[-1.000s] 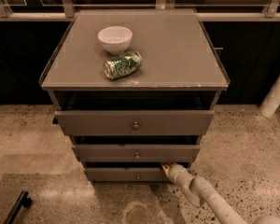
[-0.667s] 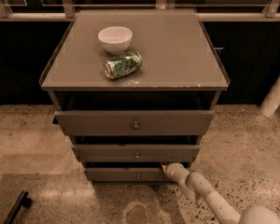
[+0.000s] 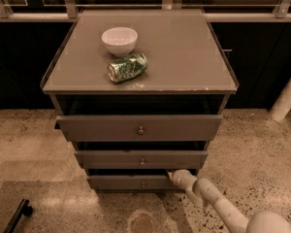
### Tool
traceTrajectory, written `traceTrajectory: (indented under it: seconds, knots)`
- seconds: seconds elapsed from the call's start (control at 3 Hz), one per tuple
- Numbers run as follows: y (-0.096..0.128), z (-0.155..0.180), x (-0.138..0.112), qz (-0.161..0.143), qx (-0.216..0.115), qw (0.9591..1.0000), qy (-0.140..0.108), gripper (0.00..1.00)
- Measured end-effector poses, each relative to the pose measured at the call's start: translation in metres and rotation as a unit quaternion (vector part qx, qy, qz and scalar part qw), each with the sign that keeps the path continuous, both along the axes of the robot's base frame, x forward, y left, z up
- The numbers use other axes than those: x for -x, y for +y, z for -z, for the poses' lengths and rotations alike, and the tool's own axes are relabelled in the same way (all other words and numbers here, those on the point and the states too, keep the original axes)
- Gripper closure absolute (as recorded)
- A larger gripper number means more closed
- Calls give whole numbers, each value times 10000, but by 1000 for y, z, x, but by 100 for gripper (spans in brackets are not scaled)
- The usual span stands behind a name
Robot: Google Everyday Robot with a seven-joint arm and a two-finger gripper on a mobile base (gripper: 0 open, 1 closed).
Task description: Open bottom drawer
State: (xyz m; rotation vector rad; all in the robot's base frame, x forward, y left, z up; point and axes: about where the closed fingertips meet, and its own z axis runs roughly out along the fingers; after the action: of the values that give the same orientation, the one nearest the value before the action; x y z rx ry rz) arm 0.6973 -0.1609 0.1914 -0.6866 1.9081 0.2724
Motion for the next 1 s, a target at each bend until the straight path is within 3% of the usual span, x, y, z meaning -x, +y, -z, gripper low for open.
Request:
traceTrajectory:
  seconds: [0.33, 1.0]
  knots:
    - [14, -16, -9, -288, -33, 9996, -1, 100]
    - [25, -12, -4, -421, -88, 9991, 32, 100]
